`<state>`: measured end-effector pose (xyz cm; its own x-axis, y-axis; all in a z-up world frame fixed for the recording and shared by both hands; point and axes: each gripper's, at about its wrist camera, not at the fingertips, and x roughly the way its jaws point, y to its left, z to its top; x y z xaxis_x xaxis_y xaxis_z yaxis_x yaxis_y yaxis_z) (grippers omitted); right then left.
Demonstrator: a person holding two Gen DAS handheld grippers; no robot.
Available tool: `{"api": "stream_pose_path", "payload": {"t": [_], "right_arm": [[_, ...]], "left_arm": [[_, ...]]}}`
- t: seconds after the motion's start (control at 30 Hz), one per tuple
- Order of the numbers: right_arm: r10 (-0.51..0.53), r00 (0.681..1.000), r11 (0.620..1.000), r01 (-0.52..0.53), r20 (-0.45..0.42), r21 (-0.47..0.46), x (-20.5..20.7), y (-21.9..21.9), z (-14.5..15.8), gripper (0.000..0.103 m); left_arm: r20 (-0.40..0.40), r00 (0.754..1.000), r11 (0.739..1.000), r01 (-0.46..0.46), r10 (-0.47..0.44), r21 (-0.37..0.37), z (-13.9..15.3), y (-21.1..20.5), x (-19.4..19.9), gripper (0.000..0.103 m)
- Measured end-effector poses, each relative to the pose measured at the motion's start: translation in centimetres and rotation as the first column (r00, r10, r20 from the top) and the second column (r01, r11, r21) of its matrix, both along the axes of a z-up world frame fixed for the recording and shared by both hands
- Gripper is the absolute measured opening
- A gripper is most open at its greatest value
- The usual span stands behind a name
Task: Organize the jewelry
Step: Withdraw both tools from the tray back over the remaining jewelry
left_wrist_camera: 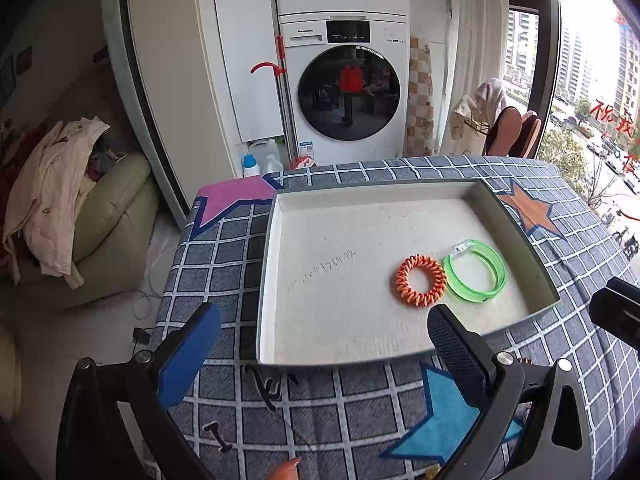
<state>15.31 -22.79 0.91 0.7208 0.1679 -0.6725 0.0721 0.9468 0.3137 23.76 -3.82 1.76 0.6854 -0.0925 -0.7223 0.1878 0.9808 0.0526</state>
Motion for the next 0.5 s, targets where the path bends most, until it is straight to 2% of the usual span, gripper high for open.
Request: {"api": "stream_pose_path", "payload": {"t": [0.07,0.27,0.5], "right_arm": [[-0.015,1.000,1.000,0.014,0.028,0.009,-1.4,0.1,0.4,0.103],[-0.035,0.996,0.999,0.034,0.086,0.012,-5.1,1.1,1.5,0.103],[-0.027,0.995,0.999,0.024,0.093,0.029,-8.1,2.0,2.2,0.103]], "left_arm": [[0.005,1.000,1.000,0.003,-0.003,0.003,0.4,0.3,-1.3,0.103],[0.036,0.999,1.000,-0.013,0.013,0.025,1.3,1.3,-4.8,0.103],[0.084,0.996,0.997,-0.035,0.029,0.073,1.7,2.1,-8.2,0.103]]}}
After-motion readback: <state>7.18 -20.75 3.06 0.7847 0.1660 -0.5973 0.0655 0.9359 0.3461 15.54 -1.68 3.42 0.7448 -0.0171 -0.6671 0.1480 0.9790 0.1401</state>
